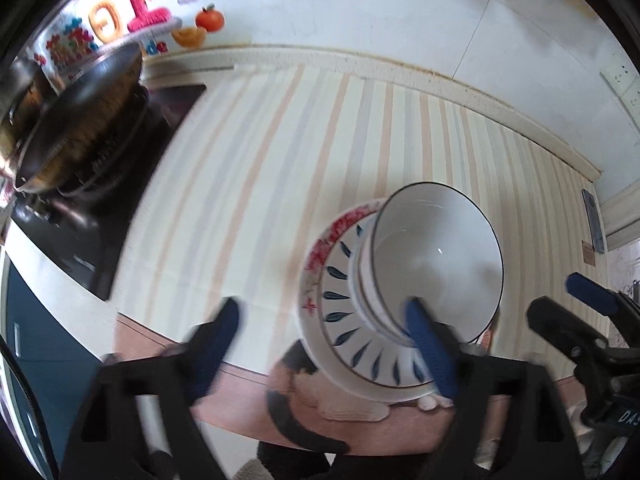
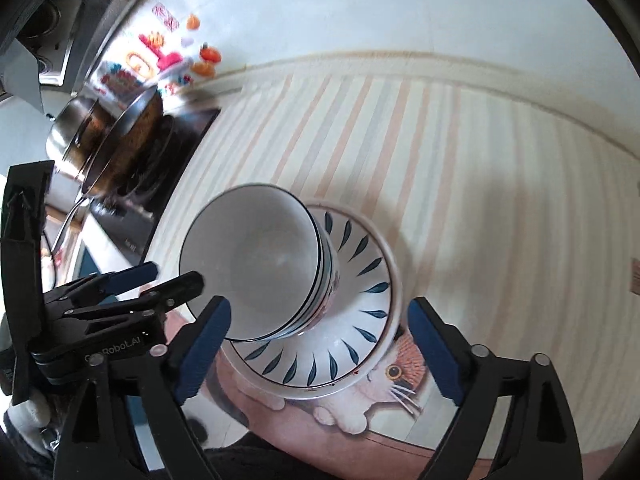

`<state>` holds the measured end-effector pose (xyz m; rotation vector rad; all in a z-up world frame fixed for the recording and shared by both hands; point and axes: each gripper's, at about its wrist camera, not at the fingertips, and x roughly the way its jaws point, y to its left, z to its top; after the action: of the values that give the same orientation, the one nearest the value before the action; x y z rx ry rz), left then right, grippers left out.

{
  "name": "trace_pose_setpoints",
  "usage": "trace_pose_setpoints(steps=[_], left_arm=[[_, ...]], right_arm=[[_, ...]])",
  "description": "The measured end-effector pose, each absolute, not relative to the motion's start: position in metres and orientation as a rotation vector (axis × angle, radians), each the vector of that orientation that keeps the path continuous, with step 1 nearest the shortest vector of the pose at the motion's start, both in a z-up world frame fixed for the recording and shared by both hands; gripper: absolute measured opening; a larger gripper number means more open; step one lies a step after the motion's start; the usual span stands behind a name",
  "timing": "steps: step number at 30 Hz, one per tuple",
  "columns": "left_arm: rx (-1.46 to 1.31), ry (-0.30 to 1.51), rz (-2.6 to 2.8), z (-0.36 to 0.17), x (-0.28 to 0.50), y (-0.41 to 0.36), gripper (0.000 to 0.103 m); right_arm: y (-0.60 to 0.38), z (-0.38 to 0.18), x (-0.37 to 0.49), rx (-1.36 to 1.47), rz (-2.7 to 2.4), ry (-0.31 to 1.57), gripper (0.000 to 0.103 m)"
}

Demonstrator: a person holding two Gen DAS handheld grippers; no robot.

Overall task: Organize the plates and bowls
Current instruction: 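Open both tools and withdraw them from the bowl stack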

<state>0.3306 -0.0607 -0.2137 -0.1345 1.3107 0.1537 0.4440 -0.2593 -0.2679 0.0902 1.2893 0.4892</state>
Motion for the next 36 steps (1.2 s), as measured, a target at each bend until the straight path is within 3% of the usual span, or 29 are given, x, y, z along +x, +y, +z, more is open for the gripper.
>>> trace_pose_setpoints(steps=[13, 21, 24, 36], left_arm=[[-0.039, 1.147, 0.034, -0.152, 0.293, -0.042, 0.093], [-0.016, 1.003, -0.011, -0.096, 0.245, -0.044, 0.093], [-0.023, 0.976, -0.007, -0.081, 0.23, -0.042, 0.101], [-0.041, 0.888, 0.032, -0.037, 0.14, -0.046, 0.101]], right_arm=[[-0.255, -0.212, 0.378, 0.151, 0.24, 1.153, 0.101], [-0.25, -0.162, 0.325, 0.173, 0.179, 1.061, 0.101], [-0.249, -0.141, 0.304, 0.154, 0.169, 1.02, 0.101], [-0.256, -0.072, 0.207, 0.136, 0.196, 0.899, 0.101]])
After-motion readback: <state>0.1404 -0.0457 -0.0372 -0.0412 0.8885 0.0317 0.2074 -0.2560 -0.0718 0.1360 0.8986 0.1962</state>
